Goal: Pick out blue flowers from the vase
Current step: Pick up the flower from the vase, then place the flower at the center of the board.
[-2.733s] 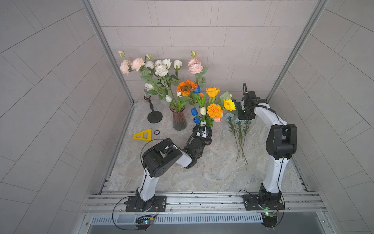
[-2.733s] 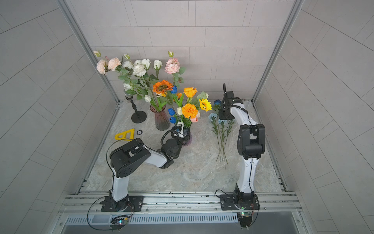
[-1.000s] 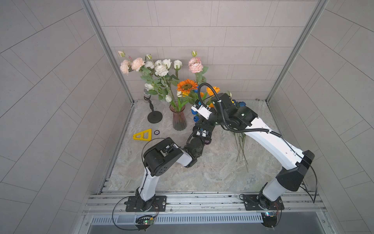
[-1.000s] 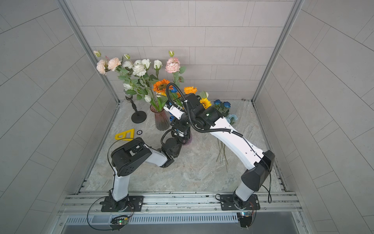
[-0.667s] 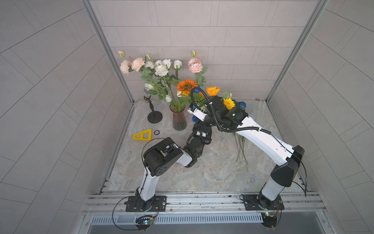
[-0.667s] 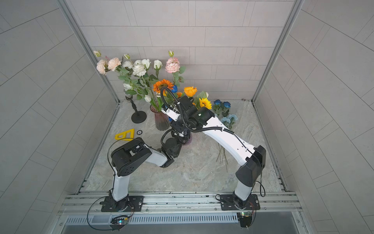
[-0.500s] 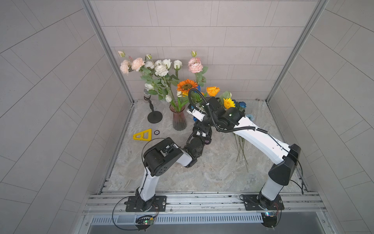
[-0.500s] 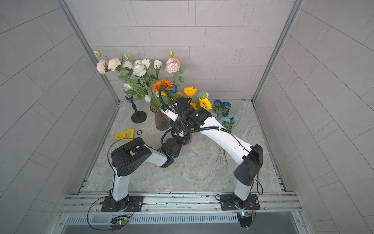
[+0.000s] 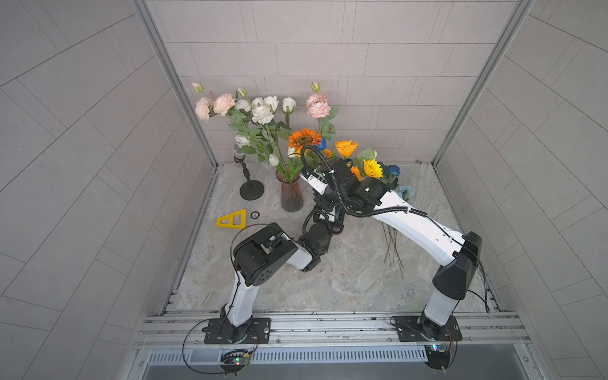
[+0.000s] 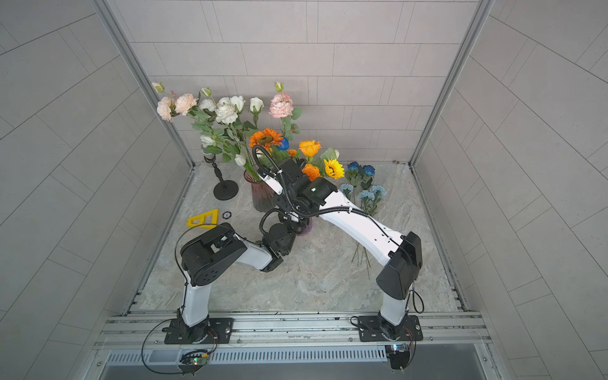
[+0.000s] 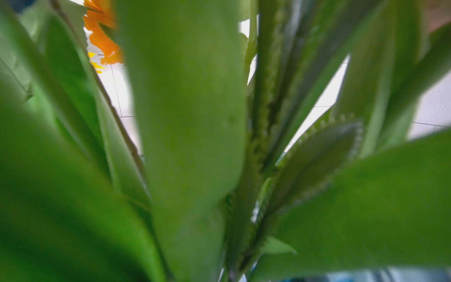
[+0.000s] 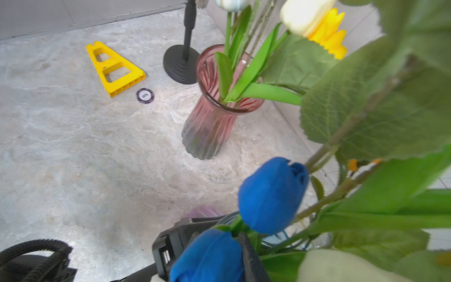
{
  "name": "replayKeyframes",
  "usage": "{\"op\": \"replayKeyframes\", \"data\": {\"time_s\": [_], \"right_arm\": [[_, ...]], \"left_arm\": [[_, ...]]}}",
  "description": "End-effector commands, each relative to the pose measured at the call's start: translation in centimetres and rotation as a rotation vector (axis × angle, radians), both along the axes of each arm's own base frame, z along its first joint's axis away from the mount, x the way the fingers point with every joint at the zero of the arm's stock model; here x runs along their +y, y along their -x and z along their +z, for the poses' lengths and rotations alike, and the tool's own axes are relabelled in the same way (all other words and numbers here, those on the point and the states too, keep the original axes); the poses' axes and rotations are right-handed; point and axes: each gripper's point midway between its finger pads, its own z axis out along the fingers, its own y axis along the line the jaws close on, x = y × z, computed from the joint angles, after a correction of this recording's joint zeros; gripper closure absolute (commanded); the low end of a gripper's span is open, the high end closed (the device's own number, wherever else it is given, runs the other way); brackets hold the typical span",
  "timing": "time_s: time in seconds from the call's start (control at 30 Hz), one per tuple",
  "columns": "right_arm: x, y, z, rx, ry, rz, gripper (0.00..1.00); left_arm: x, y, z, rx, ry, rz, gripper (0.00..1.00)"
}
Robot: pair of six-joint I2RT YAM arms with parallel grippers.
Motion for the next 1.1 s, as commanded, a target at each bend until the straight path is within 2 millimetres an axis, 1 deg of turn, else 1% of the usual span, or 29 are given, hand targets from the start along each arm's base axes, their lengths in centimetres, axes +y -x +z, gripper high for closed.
{"op": "replayKeyframes", "data": {"time_s": [0.0, 0.17, 0.3, 0.53, 0.63, 0.7, 0.77, 0.87, 0.93, 0.97, 1.03, 1.07], "right_arm": [[-2.0, -0.2, 1.2, -0.052, 0.025, -0.058, 0.75], [-3.5, 0.7, 4.0, -0.096, -0.017, -0.066, 0.75], [-3.7, 1.6, 6.6, -0.124, -0.095, -0.049, 0.76], [-3.5, 4.0, 12.4, -0.181, -0.276, 0.021, 0.77], [-3.8, 5.1, 15.0, -0.223, -0.353, 0.045, 0.77], [-4.3, 5.9, 16.9, -0.262, -0.405, 0.053, 0.77], [-5.1, 6.9, 18.8, -0.301, -0.447, 0.062, 0.77], [-6.8, 8.4, 21.6, -0.359, -0.493, 0.056, 0.77], [-8.4, 9.7, 23.6, -0.413, -0.538, 0.040, 0.77], [-9.1, 10.1, 24.2, -0.436, -0.559, 0.029, 0.77], [-11.4, 11.8, 26.2, -0.502, -0.621, 0.003, 0.77], [-12.3, 12.4, 26.8, -0.526, -0.640, -0.014, 0.77]], "left_arm": [[0.5, -0.2, -4.9, 0.102, -0.130, 0.021, 0.59], [0.5, -0.2, -4.8, 0.102, -0.130, 0.020, 0.59], [0.5, -0.2, -4.9, 0.102, -0.130, 0.021, 0.59], [0.4, -0.2, -4.9, 0.101, -0.131, 0.021, 0.59], [0.4, -0.2, -4.9, 0.102, -0.132, 0.020, 0.59], [0.5, -0.2, -4.9, 0.102, -0.131, 0.021, 0.59], [0.4, -0.3, -4.8, 0.101, -0.130, 0.022, 0.59], [0.4, -0.2, -4.9, 0.102, -0.132, 0.019, 0.59], [0.4, -0.2, -4.9, 0.101, -0.133, 0.019, 0.59], [0.4, -0.2, -4.9, 0.101, -0.133, 0.018, 0.59], [0.4, -0.2, -4.9, 0.101, -0.133, 0.019, 0.59], [0.4, -0.2, -4.9, 0.101, -0.133, 0.018, 0.59]]}}
